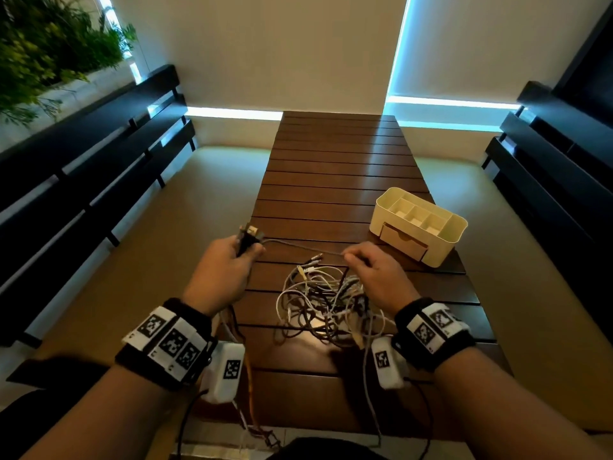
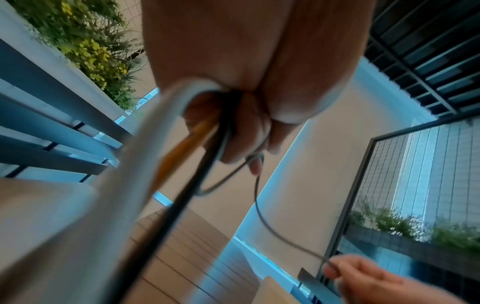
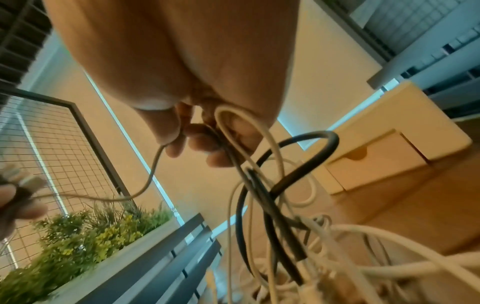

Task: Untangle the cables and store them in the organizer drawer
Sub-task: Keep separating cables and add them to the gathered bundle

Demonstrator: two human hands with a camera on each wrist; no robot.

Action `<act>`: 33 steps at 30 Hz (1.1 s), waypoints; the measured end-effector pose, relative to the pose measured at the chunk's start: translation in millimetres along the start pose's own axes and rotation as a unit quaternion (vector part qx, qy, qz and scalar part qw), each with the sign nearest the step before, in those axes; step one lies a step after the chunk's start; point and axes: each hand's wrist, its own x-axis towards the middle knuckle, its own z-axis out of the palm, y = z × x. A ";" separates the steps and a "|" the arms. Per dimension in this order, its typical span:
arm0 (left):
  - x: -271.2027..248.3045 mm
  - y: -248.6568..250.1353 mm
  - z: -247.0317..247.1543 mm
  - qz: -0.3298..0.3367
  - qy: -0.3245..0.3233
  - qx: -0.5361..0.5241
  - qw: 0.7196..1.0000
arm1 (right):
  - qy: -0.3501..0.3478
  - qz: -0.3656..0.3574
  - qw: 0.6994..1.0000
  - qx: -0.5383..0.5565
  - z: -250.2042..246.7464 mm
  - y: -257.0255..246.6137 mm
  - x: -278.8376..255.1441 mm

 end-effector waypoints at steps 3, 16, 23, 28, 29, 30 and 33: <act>-1.6 5.5 -1.5 0.011 0.096 -0.046 0.994 | -0.005 -0.069 0.992 -0.105 -11.2 -1.2 12.7; -9.2 38.8 46.9 0.149 -0.130 -0.028 0.980 | 0.001 -0.238 0.970 -0.042 -1.6 -38.9 4.8; -5.7 50.4 22.5 0.113 -0.052 -0.238 0.963 | -0.098 -0.032 0.995 0.007 10.5 -11.5 -7.7; -0.1 42.7 6.4 0.073 -0.093 -0.155 0.981 | -0.072 -0.013 0.997 0.011 6.3 -1.3 -2.2; 0.8 37.3 5.8 0.055 -0.118 -0.069 0.989 | -0.025 -0.031 0.999 0.023 2.9 -4.9 1.3; -0.3 32.3 6.8 0.032 -0.157 0.021 0.987 | 0.028 -0.059 0.997 0.037 -1.7 -10.9 3.9; -7.4 20.3 16.1 -0.003 -0.197 0.137 0.971 | 0.107 -0.157 0.981 0.051 -16.4 -33.8 5.8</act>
